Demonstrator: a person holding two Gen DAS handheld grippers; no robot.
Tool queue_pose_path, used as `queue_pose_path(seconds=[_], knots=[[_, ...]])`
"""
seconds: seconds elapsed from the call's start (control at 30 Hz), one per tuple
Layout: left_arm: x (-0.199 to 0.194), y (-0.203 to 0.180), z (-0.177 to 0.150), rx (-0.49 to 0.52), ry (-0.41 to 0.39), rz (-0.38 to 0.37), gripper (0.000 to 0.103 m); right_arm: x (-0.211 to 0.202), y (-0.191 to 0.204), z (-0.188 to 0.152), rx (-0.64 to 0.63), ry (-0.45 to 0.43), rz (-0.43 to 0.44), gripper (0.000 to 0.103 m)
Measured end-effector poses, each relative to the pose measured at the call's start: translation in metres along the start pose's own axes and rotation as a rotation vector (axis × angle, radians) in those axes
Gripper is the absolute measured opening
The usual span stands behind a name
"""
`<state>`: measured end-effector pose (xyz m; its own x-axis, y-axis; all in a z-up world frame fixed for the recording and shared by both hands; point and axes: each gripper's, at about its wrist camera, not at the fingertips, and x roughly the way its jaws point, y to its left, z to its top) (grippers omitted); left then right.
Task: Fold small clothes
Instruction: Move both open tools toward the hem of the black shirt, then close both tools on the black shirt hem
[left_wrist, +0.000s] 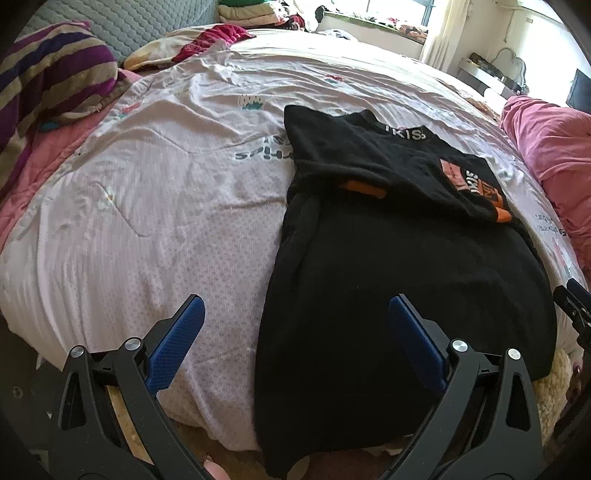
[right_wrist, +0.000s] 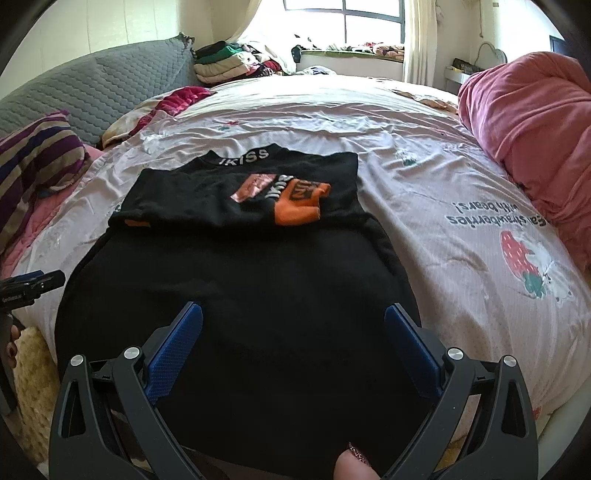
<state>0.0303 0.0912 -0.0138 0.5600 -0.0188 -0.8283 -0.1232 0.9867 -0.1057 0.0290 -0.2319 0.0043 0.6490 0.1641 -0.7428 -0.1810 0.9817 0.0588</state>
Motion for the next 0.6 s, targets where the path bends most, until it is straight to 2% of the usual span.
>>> queue_pose_path(seconds=[0.6], knots=[[0.01,0.008,-0.043,-0.001,0.093,0.004,0.093,0.004,-0.028,-0.041,0.018,0.076,-0.043,0.098]])
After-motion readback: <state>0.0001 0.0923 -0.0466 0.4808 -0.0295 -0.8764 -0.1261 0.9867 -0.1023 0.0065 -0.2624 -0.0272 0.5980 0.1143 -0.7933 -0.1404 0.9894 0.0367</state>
